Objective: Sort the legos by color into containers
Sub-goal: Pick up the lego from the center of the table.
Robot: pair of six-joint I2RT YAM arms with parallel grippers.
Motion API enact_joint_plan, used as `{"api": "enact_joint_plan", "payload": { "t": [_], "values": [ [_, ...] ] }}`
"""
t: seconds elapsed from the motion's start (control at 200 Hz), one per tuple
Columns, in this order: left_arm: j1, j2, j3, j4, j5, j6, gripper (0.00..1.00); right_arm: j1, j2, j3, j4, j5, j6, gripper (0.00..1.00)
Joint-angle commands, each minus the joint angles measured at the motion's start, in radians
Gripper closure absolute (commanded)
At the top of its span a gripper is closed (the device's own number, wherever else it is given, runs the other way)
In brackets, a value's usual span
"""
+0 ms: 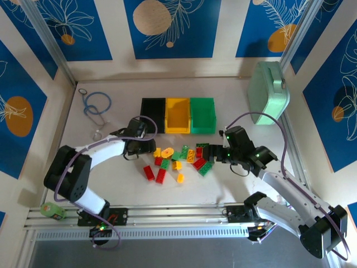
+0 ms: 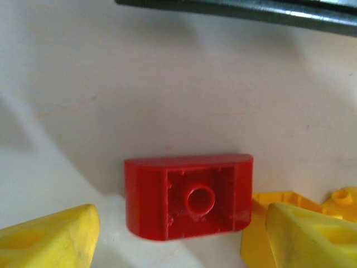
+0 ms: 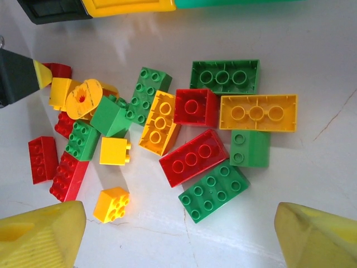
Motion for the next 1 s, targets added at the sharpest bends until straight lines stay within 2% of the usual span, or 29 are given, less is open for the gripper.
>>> {"api": "enact_joint_plan", "payload": {
  "t": [0.0,0.455,0.821,0.996],
  "values": [
    [-0.007,0.041,0.052,-0.002,0.003,-0.013,0.24,0.007,-0.011,-0.008,0.012,-0.011,0.008,0.12],
    [-0.043,0.125,0.077,-0.052,-0.07,-0.025,0.27,0.006,-0.012,-0.009,0.026,-0.009,0.011,0.12],
    [-0.043,0.108,0.031,-0.045,-0.106,-0.045,0.33,0.007,-0.015,-0.019,0.028,-0.009,0.018,0.12],
    [-0.043,0.101,0.007,-0.039,-0.11,-0.053,0.4,0.007,-0.014,-0.023,0.035,-0.007,0.022,0.13]
  ]
}}
